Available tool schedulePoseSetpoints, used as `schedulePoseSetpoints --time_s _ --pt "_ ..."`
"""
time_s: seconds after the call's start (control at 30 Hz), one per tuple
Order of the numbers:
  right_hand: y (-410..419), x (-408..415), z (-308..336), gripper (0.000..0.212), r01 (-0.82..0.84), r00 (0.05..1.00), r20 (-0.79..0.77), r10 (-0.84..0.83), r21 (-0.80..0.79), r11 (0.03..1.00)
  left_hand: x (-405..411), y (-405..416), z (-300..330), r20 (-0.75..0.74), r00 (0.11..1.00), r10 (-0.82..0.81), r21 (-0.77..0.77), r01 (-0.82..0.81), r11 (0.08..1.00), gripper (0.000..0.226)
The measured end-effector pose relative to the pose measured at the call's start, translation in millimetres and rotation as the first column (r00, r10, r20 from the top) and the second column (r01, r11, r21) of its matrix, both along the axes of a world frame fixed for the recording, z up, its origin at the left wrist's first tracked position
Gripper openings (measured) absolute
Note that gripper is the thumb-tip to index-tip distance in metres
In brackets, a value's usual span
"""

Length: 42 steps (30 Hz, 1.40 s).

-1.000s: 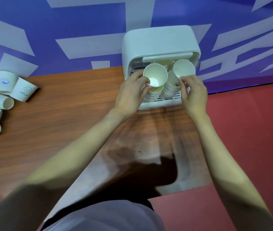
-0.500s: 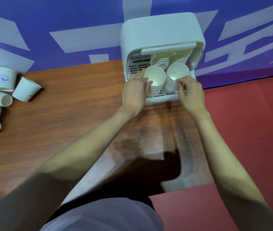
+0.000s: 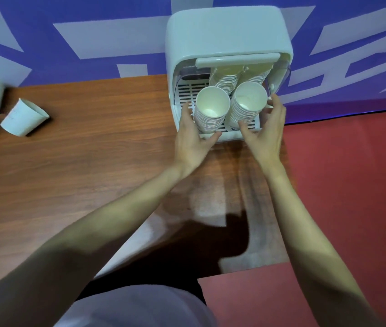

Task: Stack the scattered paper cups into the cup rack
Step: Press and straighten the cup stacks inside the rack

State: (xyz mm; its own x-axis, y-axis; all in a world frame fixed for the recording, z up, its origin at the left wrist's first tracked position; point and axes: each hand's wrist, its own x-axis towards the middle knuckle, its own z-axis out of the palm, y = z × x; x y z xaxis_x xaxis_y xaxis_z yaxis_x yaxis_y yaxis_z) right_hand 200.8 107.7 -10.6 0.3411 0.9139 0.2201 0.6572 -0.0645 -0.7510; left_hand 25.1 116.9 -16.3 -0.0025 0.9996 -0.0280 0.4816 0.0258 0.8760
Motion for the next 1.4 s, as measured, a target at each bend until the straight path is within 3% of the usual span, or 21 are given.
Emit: schedulePoseSetpoints --time_s 0.07,0.17,0.33,0.53,0.87,0.97,1.3,1.4 --pt "10 3 -3 0.094 -0.025 0.997 -0.079 0.016 -0.112 0.993 11 10 -4 -0.002 0.997 0.071 -0.080 -0.071 0.994 0.093" --pt "22 5 -8 0.102 -0.013 0.996 -0.092 0.000 -0.141 0.990 25 26 -9 -0.008 0.988 0.153 -0.128 -0.153 0.980 0.085" --pt "28 -1 -14 0.091 0.024 0.985 -0.165 -0.042 -0.108 0.994 32 38 -10 0.054 0.960 0.276 -0.121 -0.268 0.956 0.068" --pt "27 5 -22 0.084 0.091 0.986 -0.129 -0.102 -0.089 0.992 31 70 -11 0.101 0.898 0.428 -0.108 -0.418 0.902 0.059" --pt "34 15 -26 0.086 0.141 0.982 -0.104 -0.155 -0.126 0.982 37 104 -12 0.216 0.838 0.501 0.004 -0.514 0.858 0.059" --pt "36 16 -28 0.087 0.147 0.982 -0.102 -0.161 -0.129 0.981 36 105 -14 0.191 0.856 0.481 -0.022 -0.486 0.874 0.070" --pt "39 14 -27 0.082 0.158 0.981 -0.088 -0.170 -0.126 0.979 30 111 -18 0.169 0.885 0.434 -0.063 -0.430 0.901 0.065" --pt "39 12 -27 0.083 0.155 0.982 -0.089 -0.167 -0.124 0.980 29 107 -16 0.106 0.904 0.414 -0.071 -0.408 0.910 0.074"
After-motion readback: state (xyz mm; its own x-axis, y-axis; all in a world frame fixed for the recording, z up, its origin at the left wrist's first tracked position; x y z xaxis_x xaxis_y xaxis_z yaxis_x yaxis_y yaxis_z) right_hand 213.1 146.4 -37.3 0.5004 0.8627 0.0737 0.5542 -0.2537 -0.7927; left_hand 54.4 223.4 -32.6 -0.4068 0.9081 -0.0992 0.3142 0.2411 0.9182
